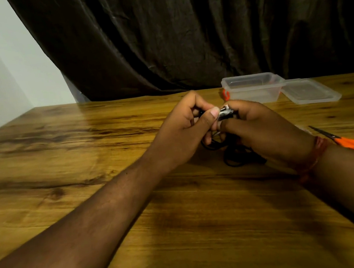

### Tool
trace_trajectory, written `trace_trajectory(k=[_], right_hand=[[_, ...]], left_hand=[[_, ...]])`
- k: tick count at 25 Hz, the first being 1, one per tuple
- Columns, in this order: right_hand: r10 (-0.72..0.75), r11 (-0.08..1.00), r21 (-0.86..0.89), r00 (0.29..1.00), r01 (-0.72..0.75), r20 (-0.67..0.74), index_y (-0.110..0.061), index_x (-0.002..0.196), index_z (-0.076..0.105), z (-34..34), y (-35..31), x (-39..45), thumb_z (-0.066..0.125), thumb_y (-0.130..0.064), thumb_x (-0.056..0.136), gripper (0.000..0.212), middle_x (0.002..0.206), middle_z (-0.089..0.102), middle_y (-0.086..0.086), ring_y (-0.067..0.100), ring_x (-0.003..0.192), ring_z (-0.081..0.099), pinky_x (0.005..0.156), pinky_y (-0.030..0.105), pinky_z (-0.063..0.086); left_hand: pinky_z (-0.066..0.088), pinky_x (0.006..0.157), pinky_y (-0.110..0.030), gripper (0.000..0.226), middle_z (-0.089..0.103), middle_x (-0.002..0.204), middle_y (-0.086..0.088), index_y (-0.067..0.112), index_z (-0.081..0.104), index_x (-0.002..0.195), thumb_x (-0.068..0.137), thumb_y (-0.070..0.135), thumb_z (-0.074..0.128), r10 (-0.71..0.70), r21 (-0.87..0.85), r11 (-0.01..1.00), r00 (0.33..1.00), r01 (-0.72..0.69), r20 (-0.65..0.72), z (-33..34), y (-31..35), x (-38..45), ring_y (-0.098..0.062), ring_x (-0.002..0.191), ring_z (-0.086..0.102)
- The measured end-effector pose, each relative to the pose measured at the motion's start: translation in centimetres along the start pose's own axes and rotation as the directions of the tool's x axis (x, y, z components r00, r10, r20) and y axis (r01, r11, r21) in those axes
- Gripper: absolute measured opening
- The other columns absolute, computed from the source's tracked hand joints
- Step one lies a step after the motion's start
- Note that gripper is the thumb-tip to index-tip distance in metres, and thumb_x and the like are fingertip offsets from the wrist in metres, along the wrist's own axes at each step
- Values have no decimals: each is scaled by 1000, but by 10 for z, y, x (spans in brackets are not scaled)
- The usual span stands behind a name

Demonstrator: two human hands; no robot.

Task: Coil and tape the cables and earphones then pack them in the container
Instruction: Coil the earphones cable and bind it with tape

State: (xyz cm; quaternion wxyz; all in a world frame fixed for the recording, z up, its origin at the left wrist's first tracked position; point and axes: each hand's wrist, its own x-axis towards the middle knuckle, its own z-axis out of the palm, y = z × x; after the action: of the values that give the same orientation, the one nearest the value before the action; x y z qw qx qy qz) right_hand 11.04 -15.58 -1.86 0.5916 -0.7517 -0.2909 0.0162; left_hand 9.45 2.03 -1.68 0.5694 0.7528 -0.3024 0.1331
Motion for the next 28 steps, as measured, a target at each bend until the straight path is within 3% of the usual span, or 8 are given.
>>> trace_trajectory(k=[5,9,12,14,18,22,26,28], right_hand=[[151,873,432,967,-227,205,5,118,61,-8,3,-2,62,-11,89,34,114,69,22,34,111,66,101,49,47],[146,798,539,954,-270,262,-3,118,66,-8,4,0,68,-16,80,41,121,66,21,35,115,64,103,51,46],[103,808,547,966,-219,236,-1,119,65,-7,5,-1,65,-16,84,38,120,66,20,33,114,65,99,48,51],[62,851,502,979,-153,194,-7,112,68,-4,3,-2,60,-16,90,25,107,71,13,25,102,70,88,40,56],[-5,979,205,1000,5,1,-14,100,66,5,1,-2,54,-15,98,13,92,74,11,29,90,72,83,39,59],[-115,987,-122,990,105,-79,-17,97,61,8,-4,-2,54,-17,98,7,84,73,2,14,75,72,68,23,57],[-97,962,-266,987,59,-132,-15,96,56,9,-4,-2,54,-18,95,4,82,72,3,13,72,72,69,41,60],[-75,958,-285,989,37,-125,-15,98,55,8,-5,-2,54,-18,94,6,83,71,2,12,71,72,68,41,60]], left_hand=[[47,57,-21,10,62,74,13,28,52,92,99,21,52,-21,52,998,1000,22,-23,-2,2,1,-2,65,56],[47,59,-18,6,59,80,18,27,50,94,99,24,51,55,226,973,998,-46,-33,-1,7,-2,2,70,56],[53,65,-35,4,60,88,6,20,49,97,100,22,51,119,322,942,992,-96,-51,0,8,-4,-9,79,60],[53,63,-42,5,60,86,4,16,49,99,101,21,50,103,334,940,992,-74,-72,2,9,-5,-13,75,61],[49,50,-25,7,61,76,5,11,48,101,102,18,49,91,296,953,991,-60,-94,6,6,-5,-6,56,61],[53,49,-28,6,64,74,3,13,48,101,102,19,48,115,325,943,988,-77,-101,8,4,-4,-8,55,65],[50,49,-21,5,64,75,4,16,48,99,102,19,48,117,357,930,991,-84,-72,8,2,-4,-7,57,66],[48,49,-17,5,64,74,4,17,49,98,102,20,48,100,357,931,994,-75,-53,9,1,-4,-6,57,66]])
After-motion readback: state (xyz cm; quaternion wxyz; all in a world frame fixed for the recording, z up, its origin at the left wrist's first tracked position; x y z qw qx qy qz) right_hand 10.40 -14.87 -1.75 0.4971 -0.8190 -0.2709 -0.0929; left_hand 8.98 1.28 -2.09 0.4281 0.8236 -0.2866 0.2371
